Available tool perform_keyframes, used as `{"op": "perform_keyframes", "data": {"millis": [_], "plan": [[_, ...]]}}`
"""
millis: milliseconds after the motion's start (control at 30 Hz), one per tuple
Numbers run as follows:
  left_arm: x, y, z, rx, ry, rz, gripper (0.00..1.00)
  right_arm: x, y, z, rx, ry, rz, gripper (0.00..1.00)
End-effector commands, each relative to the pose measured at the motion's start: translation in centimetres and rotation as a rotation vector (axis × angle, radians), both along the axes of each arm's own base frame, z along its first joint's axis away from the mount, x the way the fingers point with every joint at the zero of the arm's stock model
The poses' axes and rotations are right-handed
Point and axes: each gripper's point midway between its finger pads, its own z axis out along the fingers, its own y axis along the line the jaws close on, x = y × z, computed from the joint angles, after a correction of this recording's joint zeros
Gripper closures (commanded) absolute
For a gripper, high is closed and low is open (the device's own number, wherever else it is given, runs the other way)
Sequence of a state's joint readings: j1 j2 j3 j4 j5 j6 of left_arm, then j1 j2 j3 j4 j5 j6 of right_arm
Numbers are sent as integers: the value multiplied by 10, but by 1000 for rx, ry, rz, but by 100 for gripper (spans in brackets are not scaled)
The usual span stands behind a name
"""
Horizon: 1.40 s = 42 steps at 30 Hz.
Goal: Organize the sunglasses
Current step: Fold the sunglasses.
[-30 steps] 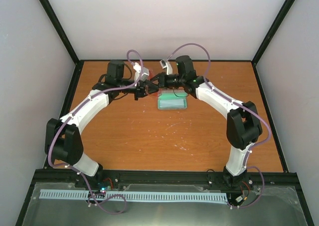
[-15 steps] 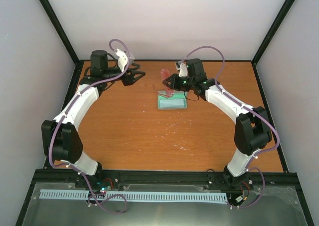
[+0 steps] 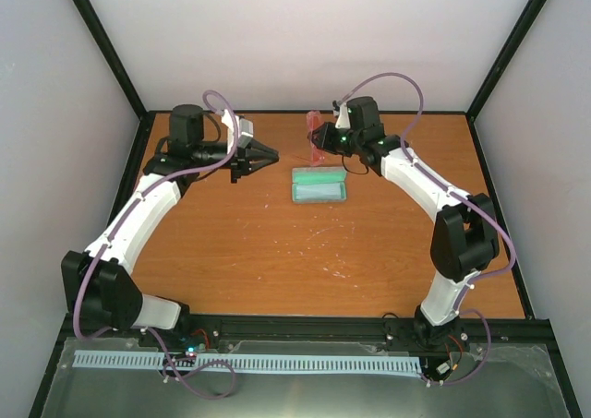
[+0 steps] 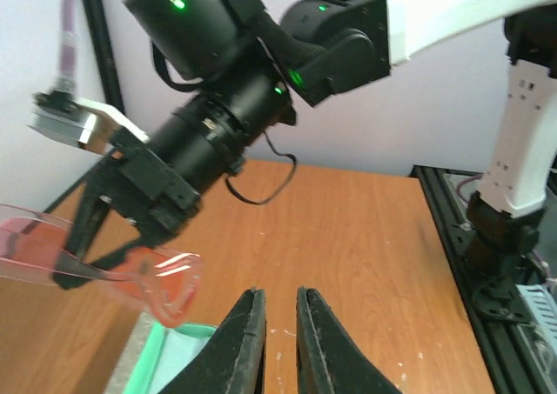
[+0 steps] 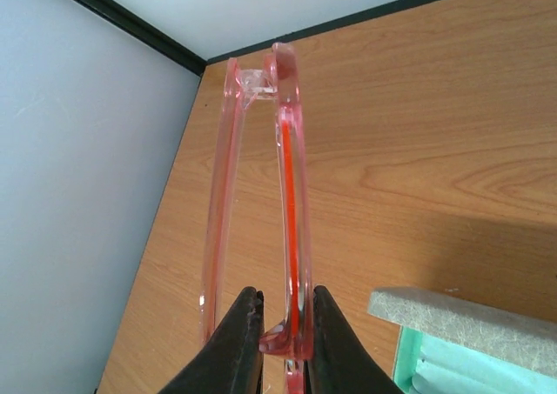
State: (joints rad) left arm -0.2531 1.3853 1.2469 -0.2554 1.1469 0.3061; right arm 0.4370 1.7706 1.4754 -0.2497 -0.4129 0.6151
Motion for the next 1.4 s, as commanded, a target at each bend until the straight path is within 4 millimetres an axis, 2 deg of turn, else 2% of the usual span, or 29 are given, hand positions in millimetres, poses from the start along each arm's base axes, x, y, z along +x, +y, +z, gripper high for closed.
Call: {"op": "perform_keyframes", "data": {"millis": [0,133,467,700,933,1133,1367], "plan": [[-29,-6,-4,-1,-18,-107,88,9,0,14,34,-27,-15,97],[-28,-10,-5,-8,-14,-117,86,-4,9,20,66,-30,57,97],[-1,-31,12,-70,-42,-152,84,-43,14,29,73,-61,165,97],[21,-40,6,-73,-35,-150,84,-68,22,43,75,-120,253,97],[40,-46,3,-80,-25,-151,84,-94,32,45,79,-122,358,97],[56,-51,-14,-64,15,-136,82,-112,32,54,114,-144,422,95],[70,-55,-54,-30,97,-134,81,-130,32,68,169,-176,476,94]]}}
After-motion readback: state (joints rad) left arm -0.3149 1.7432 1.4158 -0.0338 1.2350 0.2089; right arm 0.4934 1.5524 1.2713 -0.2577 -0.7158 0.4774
